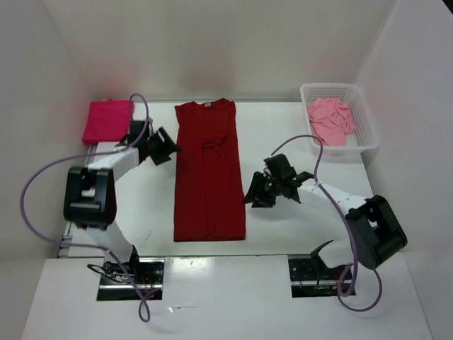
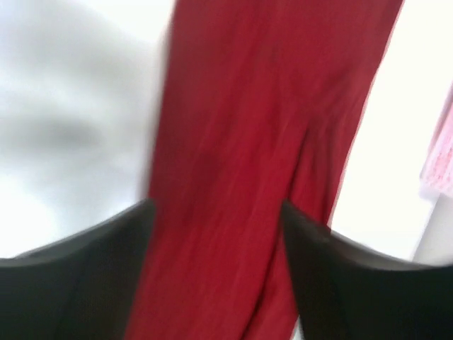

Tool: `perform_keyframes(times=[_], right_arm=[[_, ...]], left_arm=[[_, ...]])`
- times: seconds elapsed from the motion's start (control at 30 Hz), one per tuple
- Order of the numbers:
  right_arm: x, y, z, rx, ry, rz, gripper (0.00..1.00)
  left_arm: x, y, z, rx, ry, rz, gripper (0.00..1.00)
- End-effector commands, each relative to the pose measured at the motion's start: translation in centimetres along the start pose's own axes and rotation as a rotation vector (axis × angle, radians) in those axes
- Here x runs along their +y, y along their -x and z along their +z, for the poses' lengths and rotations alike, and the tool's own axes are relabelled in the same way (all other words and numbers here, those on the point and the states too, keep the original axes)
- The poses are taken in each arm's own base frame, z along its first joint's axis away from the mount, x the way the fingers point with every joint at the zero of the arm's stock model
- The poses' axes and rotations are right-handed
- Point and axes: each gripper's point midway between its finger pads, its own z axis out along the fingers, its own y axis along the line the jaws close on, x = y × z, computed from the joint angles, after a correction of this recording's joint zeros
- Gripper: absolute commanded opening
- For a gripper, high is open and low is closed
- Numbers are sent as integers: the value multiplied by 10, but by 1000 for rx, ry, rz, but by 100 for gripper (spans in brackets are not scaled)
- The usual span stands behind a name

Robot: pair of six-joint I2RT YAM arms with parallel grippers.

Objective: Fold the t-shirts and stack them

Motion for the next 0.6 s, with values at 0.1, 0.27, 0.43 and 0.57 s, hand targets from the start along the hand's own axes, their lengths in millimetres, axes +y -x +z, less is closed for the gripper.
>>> perform_keyframes(times=[0.1, 0.27, 0.43, 0.57], right_arm=[[21, -46, -10, 1, 46, 26, 56], [5, -72, -7, 45, -7, 70, 58], [6, -89, -5, 62, -9, 85, 65], [3, -91, -3, 57, -1, 117, 55]], left_arm=[[52, -128, -88, 208, 140, 31, 36], [43, -183, -139, 254, 152, -48, 35], [70, -211, -153, 275, 291, -114, 42], [87, -223, -150, 247, 349, -218, 62]])
